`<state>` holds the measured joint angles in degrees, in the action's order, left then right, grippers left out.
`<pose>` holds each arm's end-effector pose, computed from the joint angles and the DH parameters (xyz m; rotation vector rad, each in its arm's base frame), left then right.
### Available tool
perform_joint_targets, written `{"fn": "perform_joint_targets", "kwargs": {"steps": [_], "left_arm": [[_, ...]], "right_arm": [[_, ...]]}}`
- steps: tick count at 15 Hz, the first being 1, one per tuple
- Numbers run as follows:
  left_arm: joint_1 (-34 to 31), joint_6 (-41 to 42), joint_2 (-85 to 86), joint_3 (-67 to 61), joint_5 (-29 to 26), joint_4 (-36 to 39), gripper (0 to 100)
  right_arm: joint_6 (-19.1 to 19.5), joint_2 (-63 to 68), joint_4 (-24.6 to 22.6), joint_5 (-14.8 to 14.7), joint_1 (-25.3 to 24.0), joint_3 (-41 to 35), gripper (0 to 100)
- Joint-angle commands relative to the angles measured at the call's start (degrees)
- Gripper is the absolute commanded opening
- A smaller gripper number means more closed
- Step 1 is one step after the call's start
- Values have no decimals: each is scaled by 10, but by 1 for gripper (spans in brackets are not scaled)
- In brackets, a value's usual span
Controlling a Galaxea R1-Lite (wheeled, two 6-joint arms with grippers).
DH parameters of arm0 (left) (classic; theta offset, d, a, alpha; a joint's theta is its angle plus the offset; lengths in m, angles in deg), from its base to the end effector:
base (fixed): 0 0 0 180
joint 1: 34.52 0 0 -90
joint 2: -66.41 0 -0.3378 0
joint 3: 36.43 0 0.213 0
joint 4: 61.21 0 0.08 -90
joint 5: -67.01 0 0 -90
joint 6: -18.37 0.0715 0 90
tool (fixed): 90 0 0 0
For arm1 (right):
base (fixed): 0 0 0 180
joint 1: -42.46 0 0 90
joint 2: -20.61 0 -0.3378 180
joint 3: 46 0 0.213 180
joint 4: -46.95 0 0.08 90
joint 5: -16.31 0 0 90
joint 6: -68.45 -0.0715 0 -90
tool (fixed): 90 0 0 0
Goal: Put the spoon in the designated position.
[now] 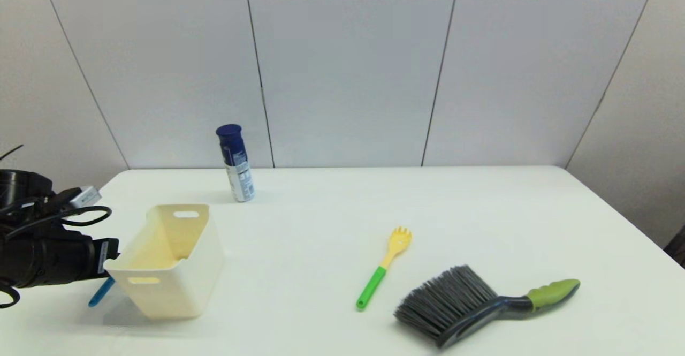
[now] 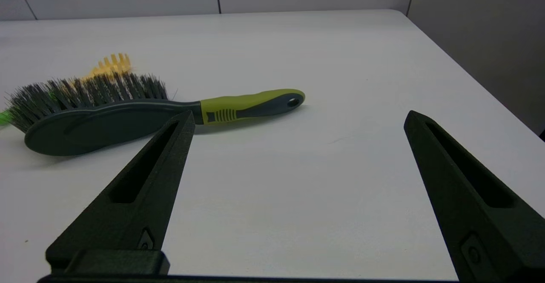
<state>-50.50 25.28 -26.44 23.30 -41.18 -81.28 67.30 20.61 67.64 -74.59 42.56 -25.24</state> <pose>0.2790 0.0567 0.1026 -0.1602 0.8817 -0.0890 0.0129 -0.0011 0.0757 0.0201 -0.0014 -0.0174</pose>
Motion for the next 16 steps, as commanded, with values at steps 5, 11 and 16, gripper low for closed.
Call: {"fn": "perform_joint_targets", "kwargs": {"steps": [5, 11, 16], "left_arm": [[-9, -1, -7, -10, 0, 3, 0], [-9, -1, -4, -8, -1, 3, 100], [-34, 2, 95, 8, 74, -11, 100]], "right_arm": [[0, 0, 0, 0, 0, 0, 100], [0, 0, 0, 0, 0, 0, 100], [0, 0, 0, 0, 0, 0, 100]]}}
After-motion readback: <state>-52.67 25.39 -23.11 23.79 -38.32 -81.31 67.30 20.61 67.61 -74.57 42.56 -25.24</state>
